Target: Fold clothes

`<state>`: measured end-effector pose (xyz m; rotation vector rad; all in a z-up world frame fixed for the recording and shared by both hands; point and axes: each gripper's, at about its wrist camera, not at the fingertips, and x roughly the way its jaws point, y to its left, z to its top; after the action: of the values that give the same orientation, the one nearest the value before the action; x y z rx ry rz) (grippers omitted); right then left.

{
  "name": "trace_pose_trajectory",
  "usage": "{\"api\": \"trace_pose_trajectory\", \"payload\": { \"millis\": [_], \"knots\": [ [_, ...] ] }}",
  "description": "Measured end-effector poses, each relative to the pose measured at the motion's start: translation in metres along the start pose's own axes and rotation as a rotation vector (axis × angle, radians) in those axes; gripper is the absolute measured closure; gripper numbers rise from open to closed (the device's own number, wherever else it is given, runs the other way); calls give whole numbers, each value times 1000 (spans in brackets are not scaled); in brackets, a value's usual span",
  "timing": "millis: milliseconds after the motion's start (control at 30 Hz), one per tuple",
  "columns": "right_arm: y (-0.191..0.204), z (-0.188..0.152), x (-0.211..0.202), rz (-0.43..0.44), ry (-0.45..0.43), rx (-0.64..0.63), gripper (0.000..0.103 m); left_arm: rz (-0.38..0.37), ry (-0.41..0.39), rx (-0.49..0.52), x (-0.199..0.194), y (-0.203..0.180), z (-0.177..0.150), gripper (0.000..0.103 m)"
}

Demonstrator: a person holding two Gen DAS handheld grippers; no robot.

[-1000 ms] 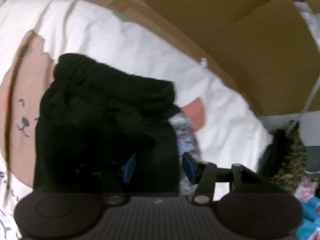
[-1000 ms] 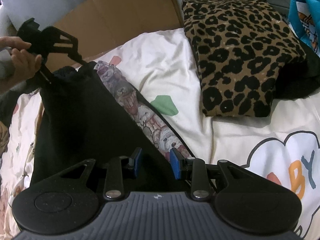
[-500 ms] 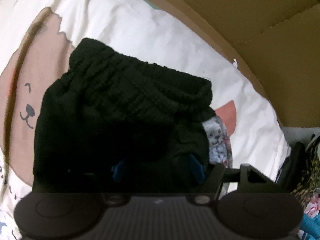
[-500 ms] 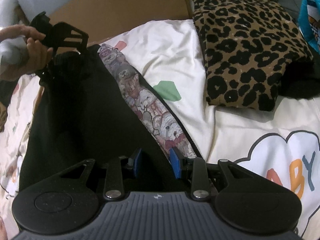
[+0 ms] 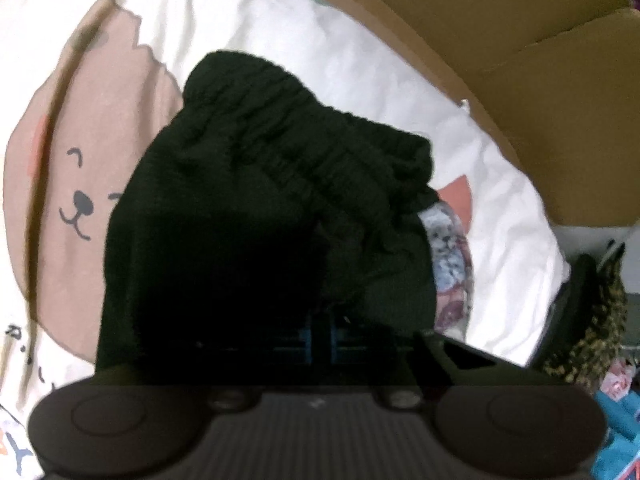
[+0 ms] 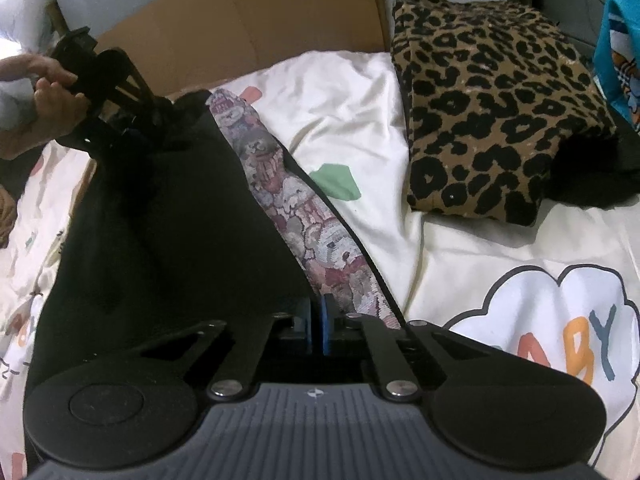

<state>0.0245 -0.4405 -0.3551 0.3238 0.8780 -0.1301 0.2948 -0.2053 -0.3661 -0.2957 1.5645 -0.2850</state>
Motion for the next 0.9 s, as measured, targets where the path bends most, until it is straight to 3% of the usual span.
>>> {"api": "trace_pose_trajectory", "payload": {
  "millis": [200, 533, 900],
  "knots": [
    [6, -3, -16, 10, -40, -13, 102, -47, -9, 49, -22, -3, -5, 96],
    [1, 1, -35, -35, -96, -5, 103, -160, -33, 115, -51, -44, -10, 97],
    [-19, 3, -23, -53, -65, 24, 103, -175, -53, 124, -22, -58, -8, 97]
  ]
}}
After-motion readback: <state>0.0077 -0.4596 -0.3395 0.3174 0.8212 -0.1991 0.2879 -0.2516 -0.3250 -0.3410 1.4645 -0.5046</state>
